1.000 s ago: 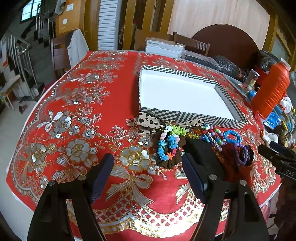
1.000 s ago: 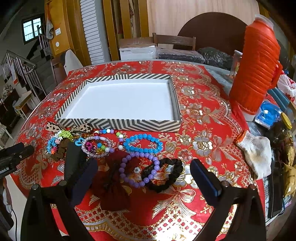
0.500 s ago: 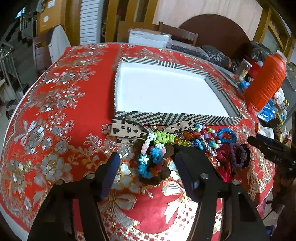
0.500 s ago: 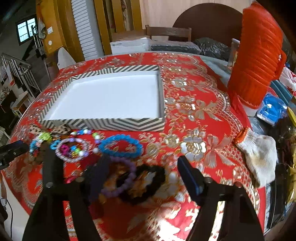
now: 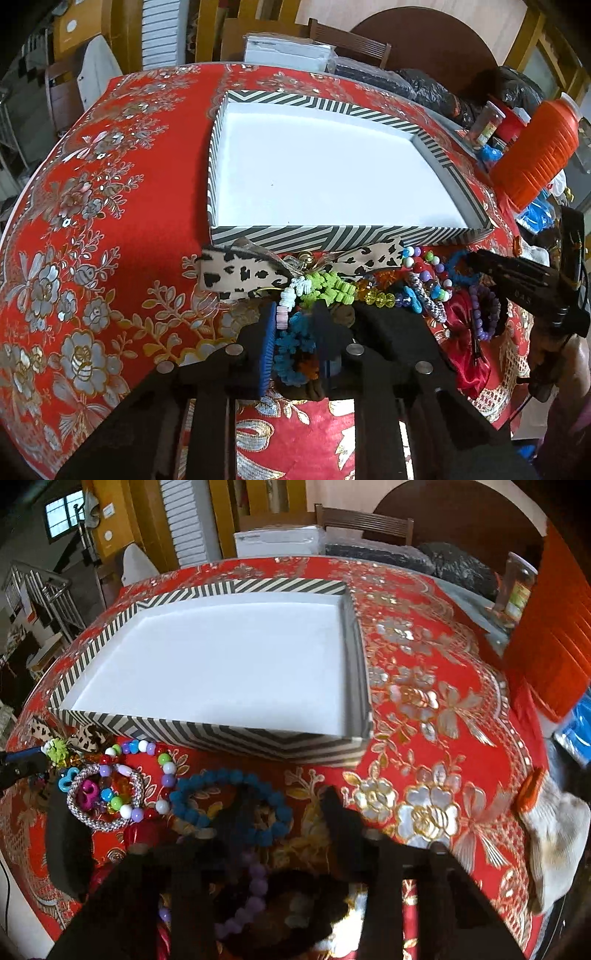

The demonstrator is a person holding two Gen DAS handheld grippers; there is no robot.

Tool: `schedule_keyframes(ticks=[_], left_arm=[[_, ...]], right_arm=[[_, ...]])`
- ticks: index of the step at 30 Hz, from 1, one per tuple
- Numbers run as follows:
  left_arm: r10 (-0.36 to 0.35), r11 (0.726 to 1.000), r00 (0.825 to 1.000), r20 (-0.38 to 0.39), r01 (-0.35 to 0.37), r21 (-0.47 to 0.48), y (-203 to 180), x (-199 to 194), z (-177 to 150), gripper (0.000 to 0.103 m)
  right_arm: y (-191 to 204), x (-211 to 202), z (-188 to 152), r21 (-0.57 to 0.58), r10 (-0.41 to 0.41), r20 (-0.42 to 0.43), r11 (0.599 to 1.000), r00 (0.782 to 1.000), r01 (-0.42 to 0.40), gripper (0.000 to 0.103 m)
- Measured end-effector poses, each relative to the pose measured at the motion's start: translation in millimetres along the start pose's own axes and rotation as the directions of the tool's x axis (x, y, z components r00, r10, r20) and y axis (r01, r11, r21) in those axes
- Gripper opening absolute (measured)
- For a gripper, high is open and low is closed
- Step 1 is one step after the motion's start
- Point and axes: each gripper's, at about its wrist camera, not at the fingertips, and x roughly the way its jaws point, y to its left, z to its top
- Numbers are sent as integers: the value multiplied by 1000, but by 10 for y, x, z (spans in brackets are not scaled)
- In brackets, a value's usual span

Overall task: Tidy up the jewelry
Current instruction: 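Grasp the multicolour beaded bracelet with the left tool while the right tool grasps the blue bead bracelet, then lower both bracelets into the white tray and open both tools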

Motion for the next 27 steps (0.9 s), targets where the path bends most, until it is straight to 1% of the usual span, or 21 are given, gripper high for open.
schedule_keyframes(ticks=[1,3,10,17,22,27], left_arm=[[-9,1000,1000,5,9,-5,8,-22,8,5],[-29,1000,999,17,29,-4,0,-114,11,5],[-44,999,996,77,42,18,-62,-477,54,5],[-37,999,989,140,32,39,-143,-745,207,5],[-37,999,986,162,30,43,-183,-779,364,5],[-26,999,986,164,22,28,-167,-659,602,5]], right_arm=[[-3,-1,6,3,6,1,1000,1000,-6,11],[-4,-53,3,4,20,18,1000,1000,-20,11],[5,-446,34,7,63,106,998,992,-64,11],[16,-807,115,-10,74,178,997,981,-73,11],[-36,-935,208,-8,78,201,997,977,-78,11],[-82,-953,363,7,85,207,996,975,-88,11]])
